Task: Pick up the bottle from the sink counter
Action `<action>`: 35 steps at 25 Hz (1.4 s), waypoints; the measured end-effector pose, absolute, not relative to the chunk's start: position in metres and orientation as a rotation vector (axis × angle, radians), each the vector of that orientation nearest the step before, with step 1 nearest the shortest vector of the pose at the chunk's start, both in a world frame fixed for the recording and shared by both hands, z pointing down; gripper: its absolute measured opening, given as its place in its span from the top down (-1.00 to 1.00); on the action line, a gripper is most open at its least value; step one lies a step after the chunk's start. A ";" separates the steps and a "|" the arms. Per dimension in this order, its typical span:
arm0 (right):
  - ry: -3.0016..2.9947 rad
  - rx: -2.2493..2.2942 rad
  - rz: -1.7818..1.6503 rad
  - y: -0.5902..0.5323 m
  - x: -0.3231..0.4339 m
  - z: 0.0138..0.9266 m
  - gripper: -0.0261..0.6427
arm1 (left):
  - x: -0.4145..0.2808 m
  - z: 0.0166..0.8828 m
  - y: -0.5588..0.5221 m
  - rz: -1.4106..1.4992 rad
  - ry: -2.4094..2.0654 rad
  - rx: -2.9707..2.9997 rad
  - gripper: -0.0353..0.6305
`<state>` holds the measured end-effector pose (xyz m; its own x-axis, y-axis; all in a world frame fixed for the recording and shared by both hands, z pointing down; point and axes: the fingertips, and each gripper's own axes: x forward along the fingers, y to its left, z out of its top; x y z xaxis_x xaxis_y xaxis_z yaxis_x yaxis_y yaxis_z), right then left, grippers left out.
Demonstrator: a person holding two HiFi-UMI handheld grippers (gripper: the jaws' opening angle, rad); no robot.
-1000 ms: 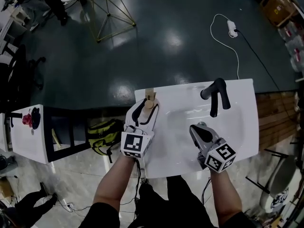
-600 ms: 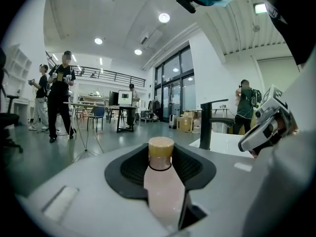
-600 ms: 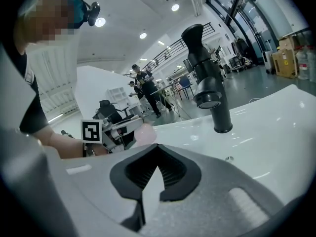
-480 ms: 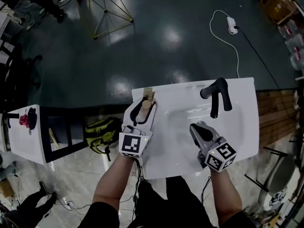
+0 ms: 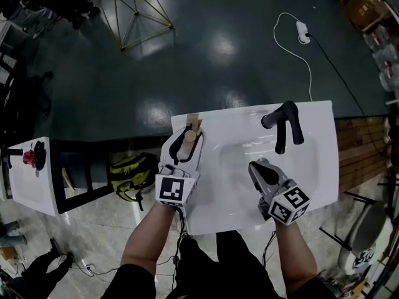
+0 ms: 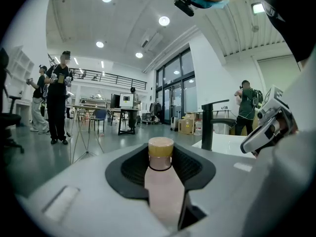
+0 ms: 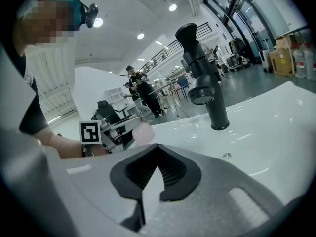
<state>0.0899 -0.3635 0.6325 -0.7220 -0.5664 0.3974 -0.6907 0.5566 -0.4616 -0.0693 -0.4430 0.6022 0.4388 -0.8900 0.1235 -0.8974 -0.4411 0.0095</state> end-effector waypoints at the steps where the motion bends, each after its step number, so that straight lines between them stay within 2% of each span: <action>1: -2.589 1.060 0.899 -0.363 0.090 0.633 0.92 | -0.069 0.602 -0.443 0.158 -1.620 2.594 0.47; 16: -2.615 1.079 0.881 -0.358 0.086 0.619 0.92 | -0.069 0.578 -0.431 0.160 -1.591 2.610 0.47; 35: -2.697 1.114 0.803 -0.314 0.039 0.564 0.92 | -0.103 0.513 -0.333 0.135 -1.493 2.587 0.47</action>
